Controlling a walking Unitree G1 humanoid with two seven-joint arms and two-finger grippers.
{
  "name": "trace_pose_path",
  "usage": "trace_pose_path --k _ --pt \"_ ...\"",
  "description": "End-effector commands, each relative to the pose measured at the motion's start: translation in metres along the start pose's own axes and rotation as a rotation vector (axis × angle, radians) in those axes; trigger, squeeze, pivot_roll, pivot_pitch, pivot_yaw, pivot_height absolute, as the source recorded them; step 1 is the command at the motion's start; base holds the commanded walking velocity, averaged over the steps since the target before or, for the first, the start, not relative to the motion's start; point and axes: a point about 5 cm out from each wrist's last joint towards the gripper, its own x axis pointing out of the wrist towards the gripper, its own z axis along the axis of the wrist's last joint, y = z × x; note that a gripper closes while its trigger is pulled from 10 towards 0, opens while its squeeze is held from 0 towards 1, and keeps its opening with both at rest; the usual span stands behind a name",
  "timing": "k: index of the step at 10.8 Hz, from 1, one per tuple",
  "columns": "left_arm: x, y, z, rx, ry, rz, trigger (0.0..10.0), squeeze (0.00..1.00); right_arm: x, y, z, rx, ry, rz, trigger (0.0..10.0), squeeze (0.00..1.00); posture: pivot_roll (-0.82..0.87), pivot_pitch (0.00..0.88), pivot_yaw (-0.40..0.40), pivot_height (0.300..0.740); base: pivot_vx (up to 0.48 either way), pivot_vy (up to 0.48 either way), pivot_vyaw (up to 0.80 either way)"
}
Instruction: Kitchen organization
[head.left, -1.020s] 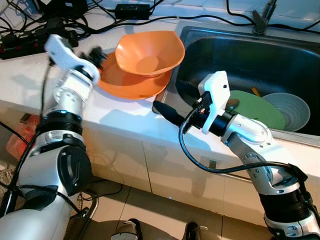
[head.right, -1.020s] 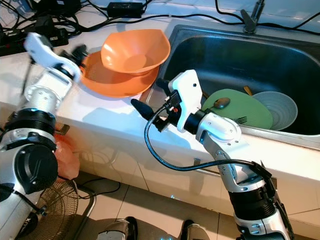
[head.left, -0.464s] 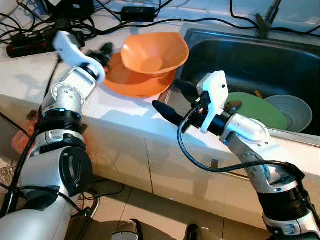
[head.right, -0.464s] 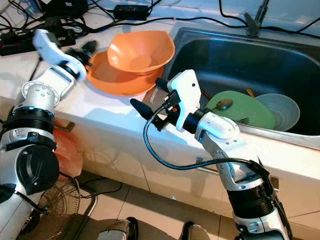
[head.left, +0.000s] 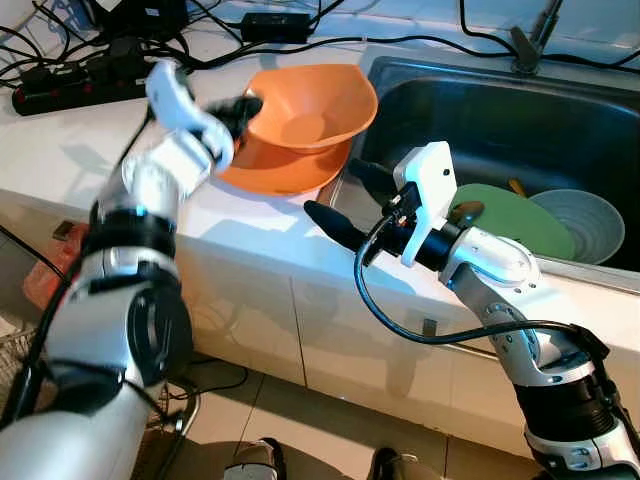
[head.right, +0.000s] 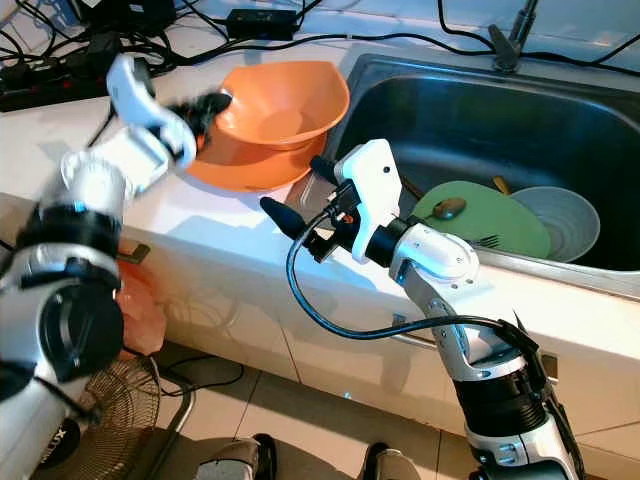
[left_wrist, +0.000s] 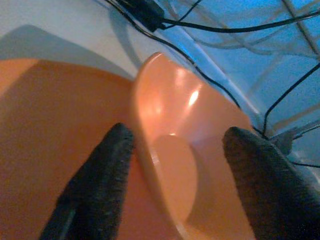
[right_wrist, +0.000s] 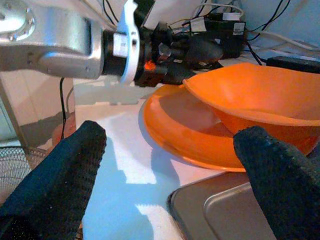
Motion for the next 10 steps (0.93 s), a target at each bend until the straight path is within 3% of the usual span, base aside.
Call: trace_pose_path --k 1,2,6,7,10 --pt "0.002 -0.001 -0.004 -0.017 0.035 0.002 10.0 0.45 -0.001 0.003 0.004 -0.023 -0.014 0.005 10.0 0.0 0.05 0.159 0.082 0.74 0.0 0.0 0.0" --pt "0.003 -0.001 -0.005 -0.051 0.048 0.013 10.0 0.0 -0.001 0.004 0.004 -0.022 -0.013 0.004 10.0 0.0 0.05 0.163 0.086 0.74 0.0 0.0 0.0" --pt "0.004 0.01 -0.026 -0.089 0.151 0.076 10.0 0.0 -0.003 0.004 0.003 -0.015 -0.008 -0.007 10.0 0.0 0.05 0.189 0.107 0.74 0.0 0.0 0.0" --pt "0.004 0.013 -0.028 -0.097 0.153 0.08 0.0 0.0 -0.003 0.004 0.002 -0.016 -0.004 -0.012 10.0 0.0 0.05 0.187 0.109 0.74 0.0 0.0 0.0" --pt "0.004 0.015 -0.032 -0.124 0.155 0.074 0.0 0.0 -0.004 0.006 0.001 -0.012 -0.006 -0.015 10.0 0.0 0.05 0.178 0.107 0.74 0.0 0.0 0.0"
